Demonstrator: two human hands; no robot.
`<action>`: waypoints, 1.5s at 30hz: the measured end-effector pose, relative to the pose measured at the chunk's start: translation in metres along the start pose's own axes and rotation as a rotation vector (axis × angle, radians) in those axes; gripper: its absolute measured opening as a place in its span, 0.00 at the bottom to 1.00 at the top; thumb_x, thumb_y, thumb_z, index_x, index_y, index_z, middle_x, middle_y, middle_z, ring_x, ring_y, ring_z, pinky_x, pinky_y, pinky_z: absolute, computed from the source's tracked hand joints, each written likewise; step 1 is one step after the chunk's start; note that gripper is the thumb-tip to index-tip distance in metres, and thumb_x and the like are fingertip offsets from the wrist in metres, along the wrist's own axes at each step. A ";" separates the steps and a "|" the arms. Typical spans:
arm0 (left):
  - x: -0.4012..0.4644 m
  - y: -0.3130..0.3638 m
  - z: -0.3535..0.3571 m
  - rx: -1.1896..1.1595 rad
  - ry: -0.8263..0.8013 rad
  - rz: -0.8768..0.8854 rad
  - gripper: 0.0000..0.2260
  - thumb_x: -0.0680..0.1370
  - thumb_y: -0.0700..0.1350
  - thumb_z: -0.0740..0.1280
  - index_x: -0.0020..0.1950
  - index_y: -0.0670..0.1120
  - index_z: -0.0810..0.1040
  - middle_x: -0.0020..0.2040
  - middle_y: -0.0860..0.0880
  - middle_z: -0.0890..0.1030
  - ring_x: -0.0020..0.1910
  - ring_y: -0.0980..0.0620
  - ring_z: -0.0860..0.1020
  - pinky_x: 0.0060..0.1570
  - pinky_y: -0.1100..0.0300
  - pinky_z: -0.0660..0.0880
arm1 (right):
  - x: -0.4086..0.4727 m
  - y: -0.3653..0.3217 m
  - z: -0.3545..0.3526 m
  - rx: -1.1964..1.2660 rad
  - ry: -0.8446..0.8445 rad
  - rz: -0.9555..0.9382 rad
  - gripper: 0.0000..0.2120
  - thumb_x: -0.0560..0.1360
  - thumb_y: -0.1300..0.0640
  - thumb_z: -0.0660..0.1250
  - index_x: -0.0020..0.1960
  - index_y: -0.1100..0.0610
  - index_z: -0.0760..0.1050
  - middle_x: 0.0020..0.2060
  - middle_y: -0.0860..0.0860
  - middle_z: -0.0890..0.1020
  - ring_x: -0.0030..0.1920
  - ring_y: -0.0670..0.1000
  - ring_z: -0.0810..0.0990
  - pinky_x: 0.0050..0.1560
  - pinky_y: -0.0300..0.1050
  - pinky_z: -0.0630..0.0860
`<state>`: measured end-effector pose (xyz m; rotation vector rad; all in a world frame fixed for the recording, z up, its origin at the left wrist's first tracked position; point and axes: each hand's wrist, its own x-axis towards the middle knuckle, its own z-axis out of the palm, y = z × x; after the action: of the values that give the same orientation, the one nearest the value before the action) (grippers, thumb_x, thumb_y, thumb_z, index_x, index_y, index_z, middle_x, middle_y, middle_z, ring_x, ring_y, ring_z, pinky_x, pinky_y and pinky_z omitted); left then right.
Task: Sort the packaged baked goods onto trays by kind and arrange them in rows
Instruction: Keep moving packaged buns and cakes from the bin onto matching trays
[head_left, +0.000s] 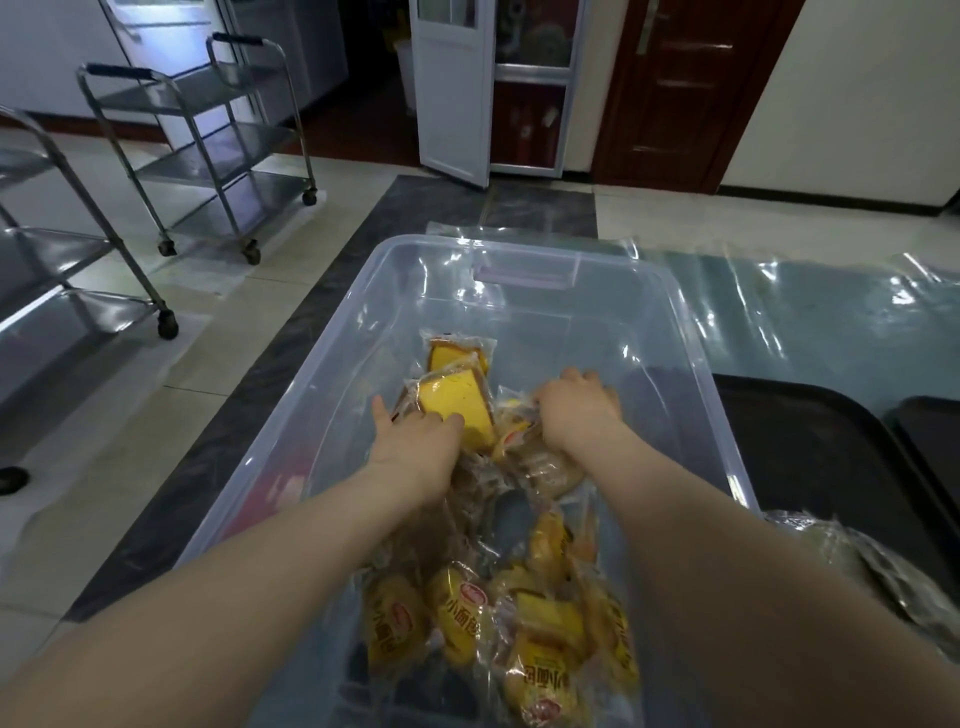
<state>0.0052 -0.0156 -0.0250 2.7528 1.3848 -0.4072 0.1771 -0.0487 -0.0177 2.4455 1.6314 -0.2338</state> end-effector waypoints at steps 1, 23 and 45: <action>0.000 0.001 0.000 0.006 -0.008 0.006 0.22 0.74 0.39 0.64 0.67 0.49 0.65 0.56 0.46 0.75 0.63 0.42 0.70 0.66 0.28 0.42 | -0.001 0.002 0.000 -0.039 -0.054 -0.014 0.19 0.77 0.58 0.60 0.68 0.53 0.70 0.66 0.56 0.67 0.68 0.60 0.63 0.64 0.54 0.65; 0.006 -0.038 -0.054 -0.575 0.352 0.013 0.13 0.72 0.44 0.70 0.49 0.55 0.68 0.46 0.53 0.69 0.42 0.54 0.70 0.35 0.63 0.63 | 0.001 0.017 -0.047 0.561 0.249 -0.052 0.24 0.71 0.70 0.58 0.59 0.51 0.79 0.54 0.55 0.81 0.54 0.58 0.78 0.48 0.44 0.74; -0.047 0.052 -0.118 -0.622 1.090 0.410 0.24 0.65 0.29 0.73 0.55 0.48 0.72 0.53 0.46 0.76 0.51 0.58 0.70 0.51 0.74 0.65 | -0.125 0.118 -0.078 0.876 1.102 -0.274 0.17 0.70 0.67 0.72 0.55 0.52 0.79 0.53 0.44 0.72 0.51 0.32 0.68 0.55 0.20 0.61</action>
<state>0.0452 -0.0669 0.0965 2.5470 0.6907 1.4362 0.2407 -0.1856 0.0956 3.2413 2.7501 0.6391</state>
